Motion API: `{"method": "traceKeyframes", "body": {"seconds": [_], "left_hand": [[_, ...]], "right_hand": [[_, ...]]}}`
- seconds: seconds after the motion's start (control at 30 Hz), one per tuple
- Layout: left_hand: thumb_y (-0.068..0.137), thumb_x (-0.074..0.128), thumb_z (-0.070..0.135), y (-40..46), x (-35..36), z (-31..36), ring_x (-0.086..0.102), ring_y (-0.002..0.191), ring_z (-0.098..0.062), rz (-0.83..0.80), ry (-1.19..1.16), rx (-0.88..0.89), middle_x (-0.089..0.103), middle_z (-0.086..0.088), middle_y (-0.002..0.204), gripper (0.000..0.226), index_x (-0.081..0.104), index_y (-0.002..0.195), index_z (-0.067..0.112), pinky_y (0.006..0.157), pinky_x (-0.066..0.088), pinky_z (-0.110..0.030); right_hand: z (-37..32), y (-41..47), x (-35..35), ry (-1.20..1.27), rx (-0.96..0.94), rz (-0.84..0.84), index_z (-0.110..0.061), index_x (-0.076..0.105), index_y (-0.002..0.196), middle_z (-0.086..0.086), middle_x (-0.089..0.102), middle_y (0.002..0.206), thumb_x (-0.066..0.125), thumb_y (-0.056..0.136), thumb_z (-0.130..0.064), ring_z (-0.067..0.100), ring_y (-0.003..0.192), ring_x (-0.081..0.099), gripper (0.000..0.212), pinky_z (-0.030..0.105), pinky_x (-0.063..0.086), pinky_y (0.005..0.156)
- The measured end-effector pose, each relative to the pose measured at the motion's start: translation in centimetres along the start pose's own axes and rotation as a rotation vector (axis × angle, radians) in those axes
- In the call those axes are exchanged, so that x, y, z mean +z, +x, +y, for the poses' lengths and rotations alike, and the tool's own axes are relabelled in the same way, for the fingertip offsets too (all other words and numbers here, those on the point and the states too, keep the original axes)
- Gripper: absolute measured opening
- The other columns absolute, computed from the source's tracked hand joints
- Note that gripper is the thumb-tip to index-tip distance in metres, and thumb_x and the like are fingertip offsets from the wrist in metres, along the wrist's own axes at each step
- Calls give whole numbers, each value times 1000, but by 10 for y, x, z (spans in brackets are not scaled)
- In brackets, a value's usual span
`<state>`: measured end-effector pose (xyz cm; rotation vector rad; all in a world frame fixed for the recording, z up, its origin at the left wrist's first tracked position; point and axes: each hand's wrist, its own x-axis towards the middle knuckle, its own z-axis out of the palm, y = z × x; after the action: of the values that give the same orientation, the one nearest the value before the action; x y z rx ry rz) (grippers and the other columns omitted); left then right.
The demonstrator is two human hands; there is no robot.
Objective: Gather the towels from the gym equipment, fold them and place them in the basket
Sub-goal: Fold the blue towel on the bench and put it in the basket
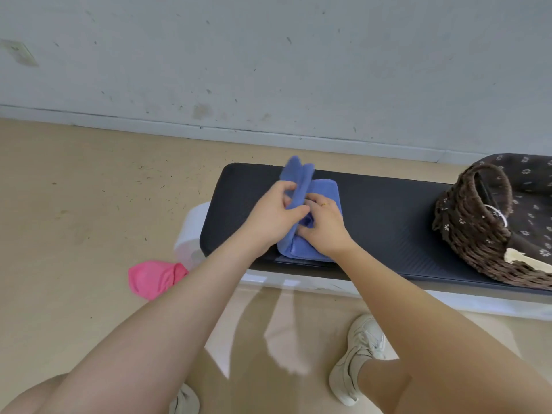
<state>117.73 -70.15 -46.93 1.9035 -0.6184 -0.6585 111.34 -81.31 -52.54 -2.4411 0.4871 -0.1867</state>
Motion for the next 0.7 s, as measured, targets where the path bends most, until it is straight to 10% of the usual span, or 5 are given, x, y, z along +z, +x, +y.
{"method": "traceKeyframes", "body": {"seconds": [0.13,0.23,0.4,0.53,0.7], "left_hand": [[88,54,16,7,35,6,50,68,-5,-12,6,-10,49,10,72,38,46,125,16,60,39,-20],[89,51,13,9,50,2,47,68,-2,-50,36,-15,48,11,75,38,43,126,14,57,35,-17],[91,47,17,5,58,-4,48,65,-7,-126,160,44,55,4,76,23,50,113,10,57,38,-20],[91,43,11,4,48,-10,56,73,-13,-117,217,102,67,-4,86,33,49,123,15,71,46,-27],[90,50,31,-1,61,-32,55,91,-21,-9,814,396,56,0,100,31,53,114,13,74,38,-30]], "right_hand": [[-4,-4,-23,807,333,76,-12,63,82,5,67,78,39,87,1,20,75,62,27,30,51,71],[-4,-3,-30,1125,471,184,-16,53,67,-1,56,63,39,95,-19,13,63,56,31,28,47,64],[6,13,-30,288,514,239,-8,48,88,10,51,94,53,89,-30,25,84,53,23,27,39,61],[12,13,-27,160,569,124,-6,43,125,17,40,128,47,95,-30,35,115,46,39,37,39,81],[20,11,-31,247,617,181,-7,47,108,6,53,93,60,87,-37,24,84,55,39,27,38,61]]}}
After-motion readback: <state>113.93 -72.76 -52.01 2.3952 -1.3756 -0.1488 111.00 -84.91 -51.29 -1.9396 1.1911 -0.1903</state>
